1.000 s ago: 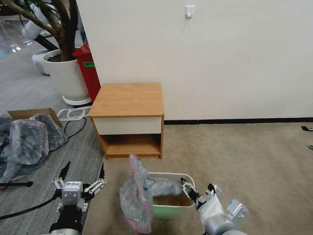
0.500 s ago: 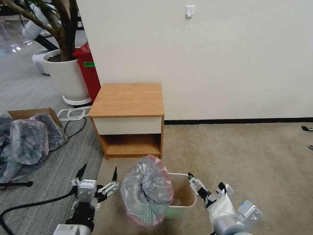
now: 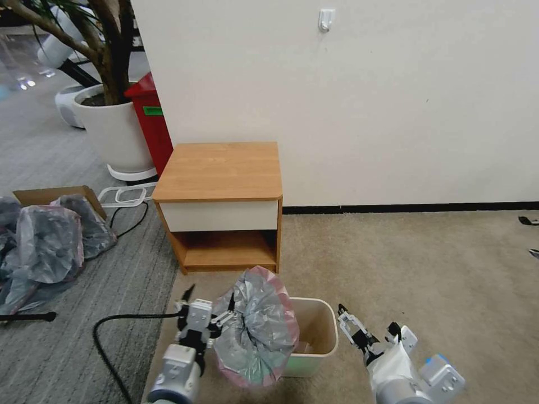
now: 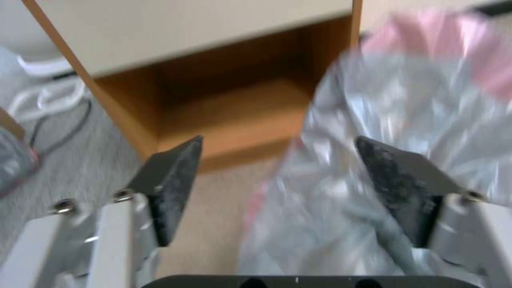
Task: Pick up the garbage bag from the table and place it over the trash can.
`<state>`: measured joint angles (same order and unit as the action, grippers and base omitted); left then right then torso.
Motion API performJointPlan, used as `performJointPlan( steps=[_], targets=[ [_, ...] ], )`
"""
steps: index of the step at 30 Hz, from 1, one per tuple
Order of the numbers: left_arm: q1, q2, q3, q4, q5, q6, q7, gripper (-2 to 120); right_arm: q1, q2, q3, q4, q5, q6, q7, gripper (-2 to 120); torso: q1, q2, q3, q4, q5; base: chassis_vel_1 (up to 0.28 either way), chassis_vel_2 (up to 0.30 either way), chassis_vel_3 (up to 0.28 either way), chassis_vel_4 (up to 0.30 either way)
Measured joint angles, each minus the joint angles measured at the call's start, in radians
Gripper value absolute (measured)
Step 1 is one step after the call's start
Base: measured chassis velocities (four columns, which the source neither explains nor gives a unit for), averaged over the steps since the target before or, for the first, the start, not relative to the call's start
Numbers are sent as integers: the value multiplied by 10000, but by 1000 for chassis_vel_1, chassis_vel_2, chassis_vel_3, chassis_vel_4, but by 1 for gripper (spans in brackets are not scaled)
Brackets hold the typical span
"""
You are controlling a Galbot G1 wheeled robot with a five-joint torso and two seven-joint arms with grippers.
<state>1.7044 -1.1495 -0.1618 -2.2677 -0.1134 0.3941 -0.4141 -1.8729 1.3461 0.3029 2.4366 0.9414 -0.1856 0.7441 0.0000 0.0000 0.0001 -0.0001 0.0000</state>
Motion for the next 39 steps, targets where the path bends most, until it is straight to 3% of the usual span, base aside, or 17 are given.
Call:
performJointPlan(
  steps=[5, 21, 32, 39],
  targets=[
    [-148, -13, 431, 268, -316, 540, -512, 53, -132, 0, 410, 92, 147, 8, 15, 100, 0, 0, -1, 1, 1, 0, 0, 0, 0],
    [-1019, -2, 1301, 1158, -687, 960, -921, 49, -159, 294, 472, -60, 55, 203, 240, 100, 0, 0, -1, 1, -1, 0, 0, 0, 0],
    [-1739, 70, 1738, 1534, -1526, 1568, -1421, 30, -113, 430, 505, -249, 6, 248, 280, 100, 0, 0, -1, 1, 0, 0, 0, 0, 0],
    [-1974, 66, 1797, 1719, -1790, 1655, -1510, 27, -101, 467, 563, -224, -48, 263, 285, 100, 0, 0, -1, 1, 1, 0, 0, 0, 0]
  ],
)
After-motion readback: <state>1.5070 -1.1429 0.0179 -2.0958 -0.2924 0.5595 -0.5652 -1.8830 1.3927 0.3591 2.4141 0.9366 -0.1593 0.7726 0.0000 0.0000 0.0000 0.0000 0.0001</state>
